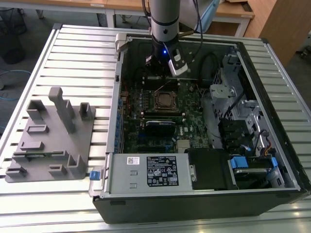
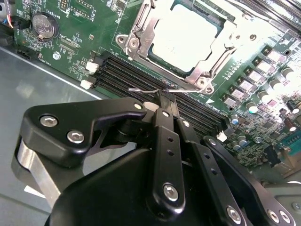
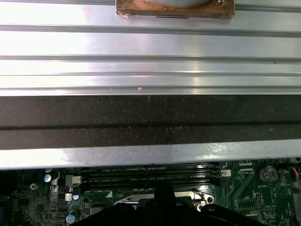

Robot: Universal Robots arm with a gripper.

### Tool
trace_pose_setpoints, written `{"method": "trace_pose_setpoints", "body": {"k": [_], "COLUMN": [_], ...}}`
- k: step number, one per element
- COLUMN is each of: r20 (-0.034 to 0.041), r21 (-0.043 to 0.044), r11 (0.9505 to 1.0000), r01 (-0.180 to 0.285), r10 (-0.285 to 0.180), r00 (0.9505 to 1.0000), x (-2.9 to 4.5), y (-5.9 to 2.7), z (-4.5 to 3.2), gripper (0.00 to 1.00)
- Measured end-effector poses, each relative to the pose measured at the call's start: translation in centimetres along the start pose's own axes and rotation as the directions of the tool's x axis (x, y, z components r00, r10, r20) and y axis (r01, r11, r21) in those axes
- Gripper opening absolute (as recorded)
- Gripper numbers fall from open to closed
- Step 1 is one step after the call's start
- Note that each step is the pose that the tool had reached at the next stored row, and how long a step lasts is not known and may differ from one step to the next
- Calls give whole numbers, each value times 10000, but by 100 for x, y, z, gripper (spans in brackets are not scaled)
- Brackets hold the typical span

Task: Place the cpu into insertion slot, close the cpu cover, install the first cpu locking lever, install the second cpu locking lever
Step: 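Install the first cpu locking lever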

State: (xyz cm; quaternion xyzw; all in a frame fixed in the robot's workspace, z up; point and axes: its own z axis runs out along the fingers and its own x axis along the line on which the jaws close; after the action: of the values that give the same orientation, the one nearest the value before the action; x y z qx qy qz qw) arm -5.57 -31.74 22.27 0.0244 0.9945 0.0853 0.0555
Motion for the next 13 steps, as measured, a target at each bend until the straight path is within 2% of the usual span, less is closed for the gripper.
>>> {"method": "trace_pose_setpoints", "body": {"k": [13], "r20": [1], "r21": [-1], "r11": [10000], "r01": [0], "r10": [0], "r00": [10000], "x": [-12], "y": [-5], "z": [25], "gripper": [11]}}
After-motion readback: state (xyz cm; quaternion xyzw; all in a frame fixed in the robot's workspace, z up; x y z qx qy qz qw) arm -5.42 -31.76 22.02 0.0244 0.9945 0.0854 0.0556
